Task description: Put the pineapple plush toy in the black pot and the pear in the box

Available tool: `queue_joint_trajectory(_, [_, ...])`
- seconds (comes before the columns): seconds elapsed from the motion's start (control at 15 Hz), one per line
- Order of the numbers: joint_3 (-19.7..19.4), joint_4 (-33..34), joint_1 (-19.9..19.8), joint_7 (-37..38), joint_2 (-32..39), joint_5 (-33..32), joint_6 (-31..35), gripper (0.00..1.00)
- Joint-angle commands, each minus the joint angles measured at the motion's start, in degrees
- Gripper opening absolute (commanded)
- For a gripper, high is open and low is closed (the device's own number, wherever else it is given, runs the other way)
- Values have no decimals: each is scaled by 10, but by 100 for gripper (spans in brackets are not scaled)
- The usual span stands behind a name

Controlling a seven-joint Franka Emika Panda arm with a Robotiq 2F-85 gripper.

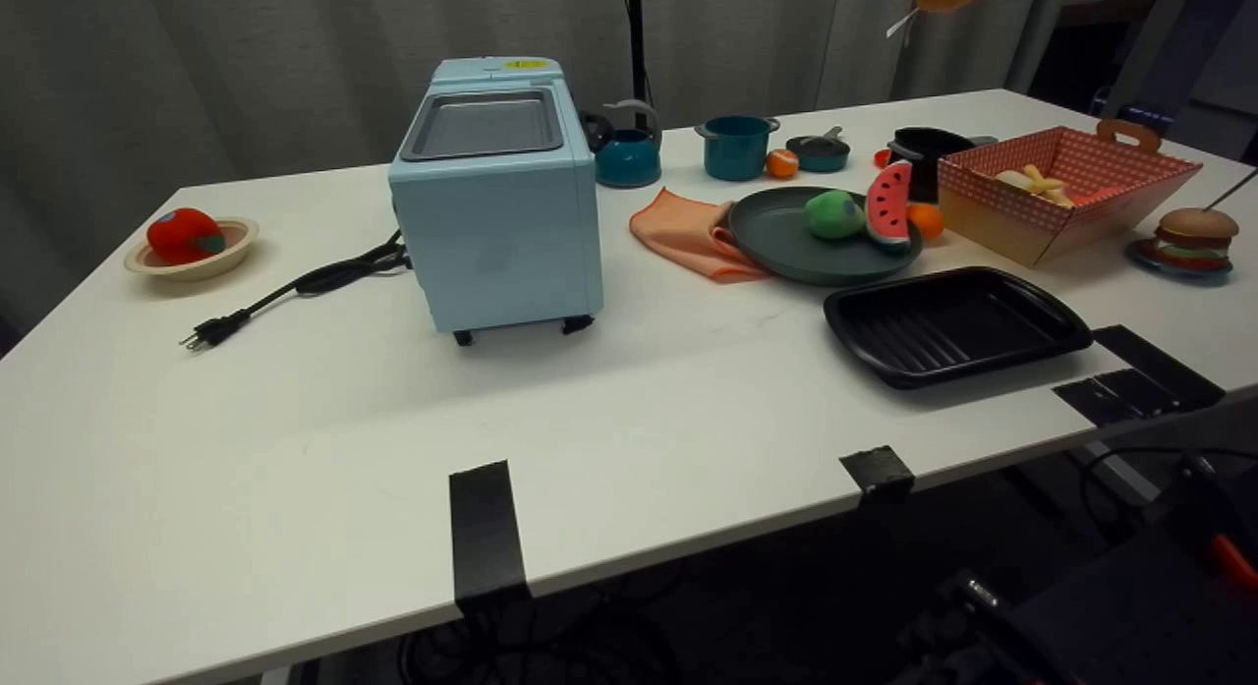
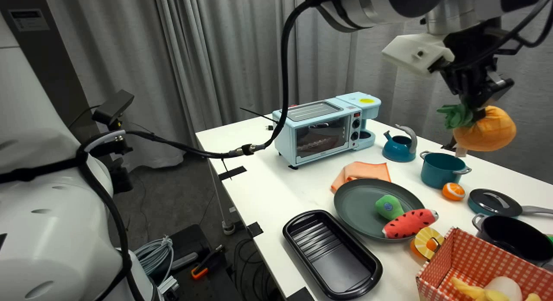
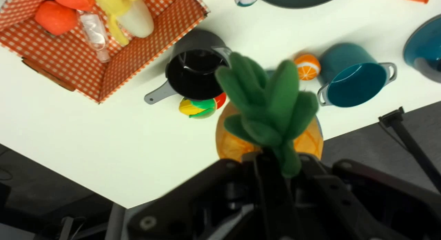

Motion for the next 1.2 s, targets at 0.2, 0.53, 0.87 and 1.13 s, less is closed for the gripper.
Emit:
queue_joint_trajectory(0.2, [-21,110,-28,3,77,66,-25,2])
queue_joint_trajectory(0.53, [-20,216,-33,20,172,123,-93,2])
queue_joint_trajectory(0.87, [-26,293,-35,59,250,124,-151,2])
queue_joint_trajectory(1.13, [-34,334,-46,75,296,122,-184,2])
